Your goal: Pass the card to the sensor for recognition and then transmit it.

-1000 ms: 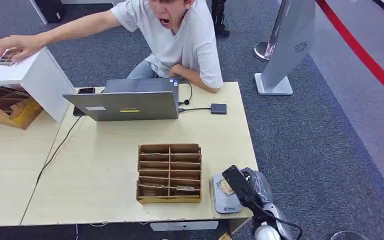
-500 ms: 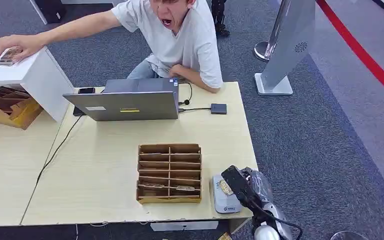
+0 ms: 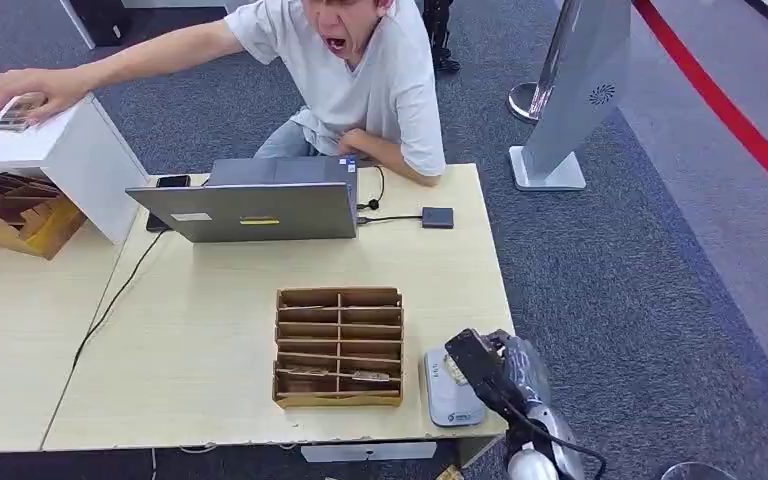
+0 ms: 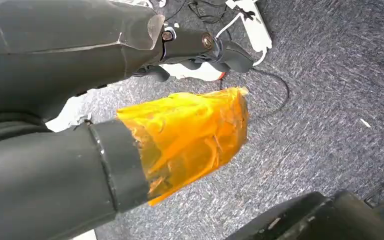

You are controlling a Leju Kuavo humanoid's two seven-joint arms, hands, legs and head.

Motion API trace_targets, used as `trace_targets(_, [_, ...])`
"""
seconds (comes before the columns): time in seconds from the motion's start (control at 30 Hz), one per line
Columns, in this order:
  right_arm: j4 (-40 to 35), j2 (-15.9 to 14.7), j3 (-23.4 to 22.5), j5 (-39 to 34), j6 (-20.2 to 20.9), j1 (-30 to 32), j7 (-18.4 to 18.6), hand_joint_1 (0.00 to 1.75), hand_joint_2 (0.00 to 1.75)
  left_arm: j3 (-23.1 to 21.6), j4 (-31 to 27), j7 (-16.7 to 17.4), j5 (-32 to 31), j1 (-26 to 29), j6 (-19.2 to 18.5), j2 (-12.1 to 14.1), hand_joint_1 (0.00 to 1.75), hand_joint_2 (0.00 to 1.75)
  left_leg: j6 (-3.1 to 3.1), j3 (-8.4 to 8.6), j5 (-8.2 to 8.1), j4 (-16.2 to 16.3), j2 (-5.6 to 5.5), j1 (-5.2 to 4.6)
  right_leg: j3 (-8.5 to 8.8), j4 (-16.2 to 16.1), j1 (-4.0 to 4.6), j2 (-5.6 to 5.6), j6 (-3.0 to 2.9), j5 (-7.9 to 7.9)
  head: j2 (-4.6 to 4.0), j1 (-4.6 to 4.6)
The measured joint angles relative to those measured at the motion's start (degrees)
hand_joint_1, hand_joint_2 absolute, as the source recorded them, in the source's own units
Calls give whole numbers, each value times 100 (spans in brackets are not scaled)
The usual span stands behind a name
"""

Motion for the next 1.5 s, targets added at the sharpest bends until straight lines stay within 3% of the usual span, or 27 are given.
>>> trace_targets(0.33, [-171,120,-151,-33,-523,52,-523,175,175,66,0,-20,-42,4,26,-37,0,0,0,0,0,0,0,0,-1,0,0,0,0,0,0,0])
trace_targets(0.7, [-590,278,-323,-636,-1038,220,-1340,175,175,112,0,-46,-111,6,42,-70,0,0,0,0,0,0,0,0,-1,0,0,0,0,0,0,2])
trace_targets(0.93, [-732,313,-359,-772,-1102,268,-1484,175,175,114,0,-61,-122,5,44,-74,0,0,0,0,0,0,0,0,-1,0,0,0,0,0,0,0])
trace_targets(1.2, [-957,361,-387,-1355,-1218,344,-2035,175,175,114,0,-77,-194,4,46,-76,0,0,0,0,0,0,0,0,-1,0,0,0,0,0,0,2])
trace_targets(1.5, [-1174,409,-393,-1639,-1198,368,-2339,175,175,112,0,-74,-258,-4,42,-79,0,0,0,0,0,0,0,0,-1,0,0,1,0,0,0,4])
